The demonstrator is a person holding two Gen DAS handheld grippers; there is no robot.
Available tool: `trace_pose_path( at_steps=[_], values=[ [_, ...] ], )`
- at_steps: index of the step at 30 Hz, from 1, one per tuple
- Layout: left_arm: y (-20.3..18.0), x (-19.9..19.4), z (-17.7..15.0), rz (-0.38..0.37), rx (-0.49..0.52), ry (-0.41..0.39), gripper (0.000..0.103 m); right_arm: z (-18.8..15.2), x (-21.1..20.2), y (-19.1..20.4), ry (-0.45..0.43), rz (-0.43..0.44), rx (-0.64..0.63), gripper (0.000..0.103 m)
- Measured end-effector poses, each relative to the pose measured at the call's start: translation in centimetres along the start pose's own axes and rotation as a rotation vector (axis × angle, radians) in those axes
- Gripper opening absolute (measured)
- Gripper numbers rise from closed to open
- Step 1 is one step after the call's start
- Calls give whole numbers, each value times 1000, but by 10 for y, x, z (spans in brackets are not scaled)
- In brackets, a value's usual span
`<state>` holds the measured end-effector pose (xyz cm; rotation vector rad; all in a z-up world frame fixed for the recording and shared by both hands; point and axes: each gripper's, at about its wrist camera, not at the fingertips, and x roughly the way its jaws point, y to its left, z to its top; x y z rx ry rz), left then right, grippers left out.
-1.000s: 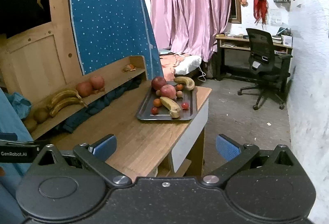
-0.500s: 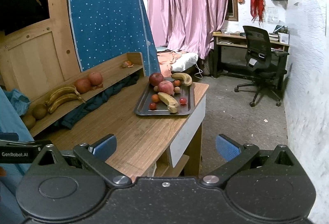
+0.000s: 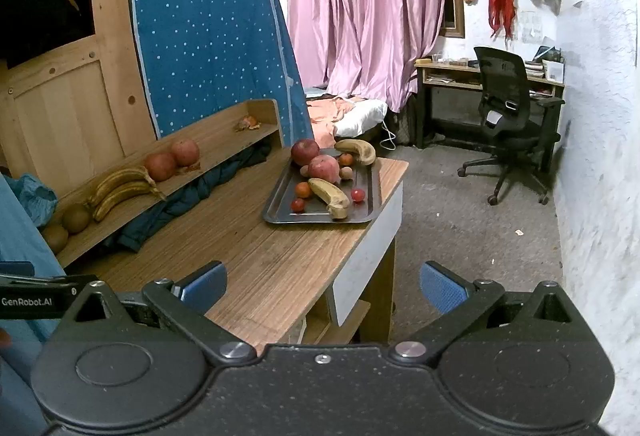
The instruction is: Organize fruits
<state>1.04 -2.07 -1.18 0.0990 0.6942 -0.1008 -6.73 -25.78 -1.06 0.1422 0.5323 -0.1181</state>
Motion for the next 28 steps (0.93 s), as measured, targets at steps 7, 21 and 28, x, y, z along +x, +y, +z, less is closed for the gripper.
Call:
trace_pose_path(
  at_steps=[7, 21, 28],
  values=[
    [0, 1, 1, 0, -2, 0, 103, 0, 0, 1, 0, -1, -1, 102],
    [-6, 3, 4, -24, -10, 0, 103, 1, 2, 0, 4, -4, 1, 102],
    [-9, 6, 4, -63, -15, -3, 103, 1, 3, -2, 6, -5, 0, 102]
  ],
)
